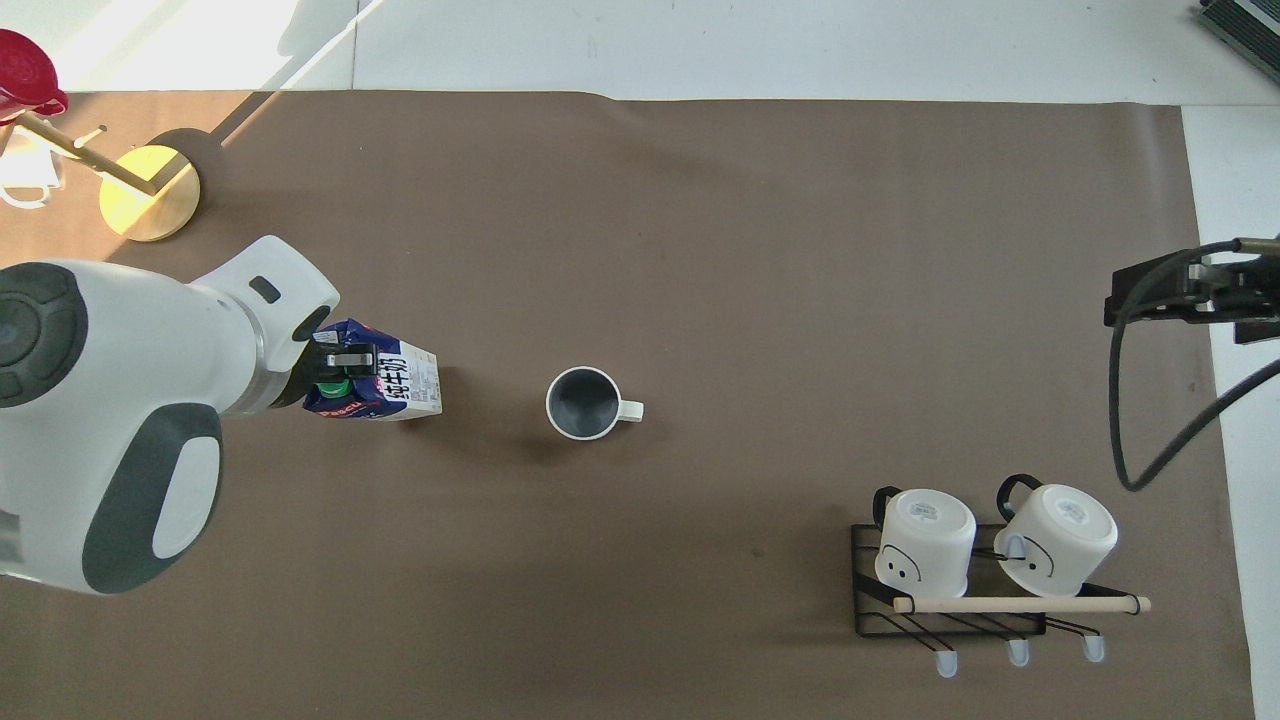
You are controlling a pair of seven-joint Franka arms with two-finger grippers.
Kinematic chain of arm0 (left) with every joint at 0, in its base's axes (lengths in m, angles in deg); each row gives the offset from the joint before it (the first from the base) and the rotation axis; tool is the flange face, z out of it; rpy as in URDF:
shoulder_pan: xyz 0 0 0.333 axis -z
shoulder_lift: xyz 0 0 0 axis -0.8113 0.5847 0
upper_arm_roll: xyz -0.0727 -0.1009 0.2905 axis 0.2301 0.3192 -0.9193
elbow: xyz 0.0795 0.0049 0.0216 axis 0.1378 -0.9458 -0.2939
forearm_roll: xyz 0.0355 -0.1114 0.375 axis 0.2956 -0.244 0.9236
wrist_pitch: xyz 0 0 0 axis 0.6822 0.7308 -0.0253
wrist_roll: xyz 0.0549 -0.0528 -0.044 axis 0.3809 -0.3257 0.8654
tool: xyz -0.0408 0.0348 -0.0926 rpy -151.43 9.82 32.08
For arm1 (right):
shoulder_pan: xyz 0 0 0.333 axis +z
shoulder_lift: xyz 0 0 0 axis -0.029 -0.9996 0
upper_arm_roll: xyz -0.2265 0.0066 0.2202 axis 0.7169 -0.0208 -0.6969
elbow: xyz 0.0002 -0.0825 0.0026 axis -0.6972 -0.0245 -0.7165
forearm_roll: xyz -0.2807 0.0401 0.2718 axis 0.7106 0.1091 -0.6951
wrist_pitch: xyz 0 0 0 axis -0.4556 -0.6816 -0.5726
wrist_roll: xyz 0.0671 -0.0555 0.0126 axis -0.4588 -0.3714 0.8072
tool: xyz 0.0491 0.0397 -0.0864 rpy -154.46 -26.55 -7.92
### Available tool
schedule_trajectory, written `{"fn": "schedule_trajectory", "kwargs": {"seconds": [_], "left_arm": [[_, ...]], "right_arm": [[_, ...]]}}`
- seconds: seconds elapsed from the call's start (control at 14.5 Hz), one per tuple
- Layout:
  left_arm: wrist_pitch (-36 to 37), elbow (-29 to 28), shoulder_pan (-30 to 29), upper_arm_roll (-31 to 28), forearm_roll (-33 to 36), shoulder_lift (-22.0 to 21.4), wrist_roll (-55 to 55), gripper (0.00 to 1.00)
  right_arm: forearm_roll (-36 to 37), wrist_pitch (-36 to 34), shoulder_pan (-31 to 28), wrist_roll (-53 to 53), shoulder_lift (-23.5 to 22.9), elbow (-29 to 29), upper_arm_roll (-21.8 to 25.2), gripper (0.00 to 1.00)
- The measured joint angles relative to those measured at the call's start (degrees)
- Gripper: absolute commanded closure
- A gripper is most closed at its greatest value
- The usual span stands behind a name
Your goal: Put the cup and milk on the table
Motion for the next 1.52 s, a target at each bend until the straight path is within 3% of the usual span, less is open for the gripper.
{"fn": "schedule_trajectory", "kwargs": {"seconds": [0.35, 0.55, 0.69, 0.83, 1.24, 1.52], "left_arm": [[-1.7, 0.1, 1.5, 0.0, 0.0, 1.9, 1.7, 0.55], [-1.8, 0.1, 1.5, -0.1, 0.0, 2.0, 1.7, 0.49], [-1.8, 0.1, 1.5, -0.1, 0.0, 2.0, 1.7, 0.31], [-1.7, 0.1, 1.7, -0.1, 0.0, 2.0, 1.7, 0.0], [0.4, 1.5, 2.3, 0.0, 0.0, 2.0, 1.8, 0.0], [12.6, 11.0, 2.2, -1.0, 2.4, 1.5, 1.1, 0.0]], "right_arm": [[0.0, 0.0, 0.0, 0.0, 0.0, 0.0, 0.0, 0.0], [0.0, 0.0, 0.0, 0.0, 0.0, 0.0, 0.0, 0.0], [-0.1, 0.0, 0.0, 0.0, 0.0, 0.0, 0.0, 0.0], [-0.1, 0.0, 0.0, 0.0, 0.0, 0.0, 0.0, 0.0], [-0.1, 0.0, 0.1, 0.0, 0.0, -0.1, 0.0, 0.0], [-0.1, 0.0, 0.1, 0.0, 0.0, -0.1, 0.0, 0.0]]}}
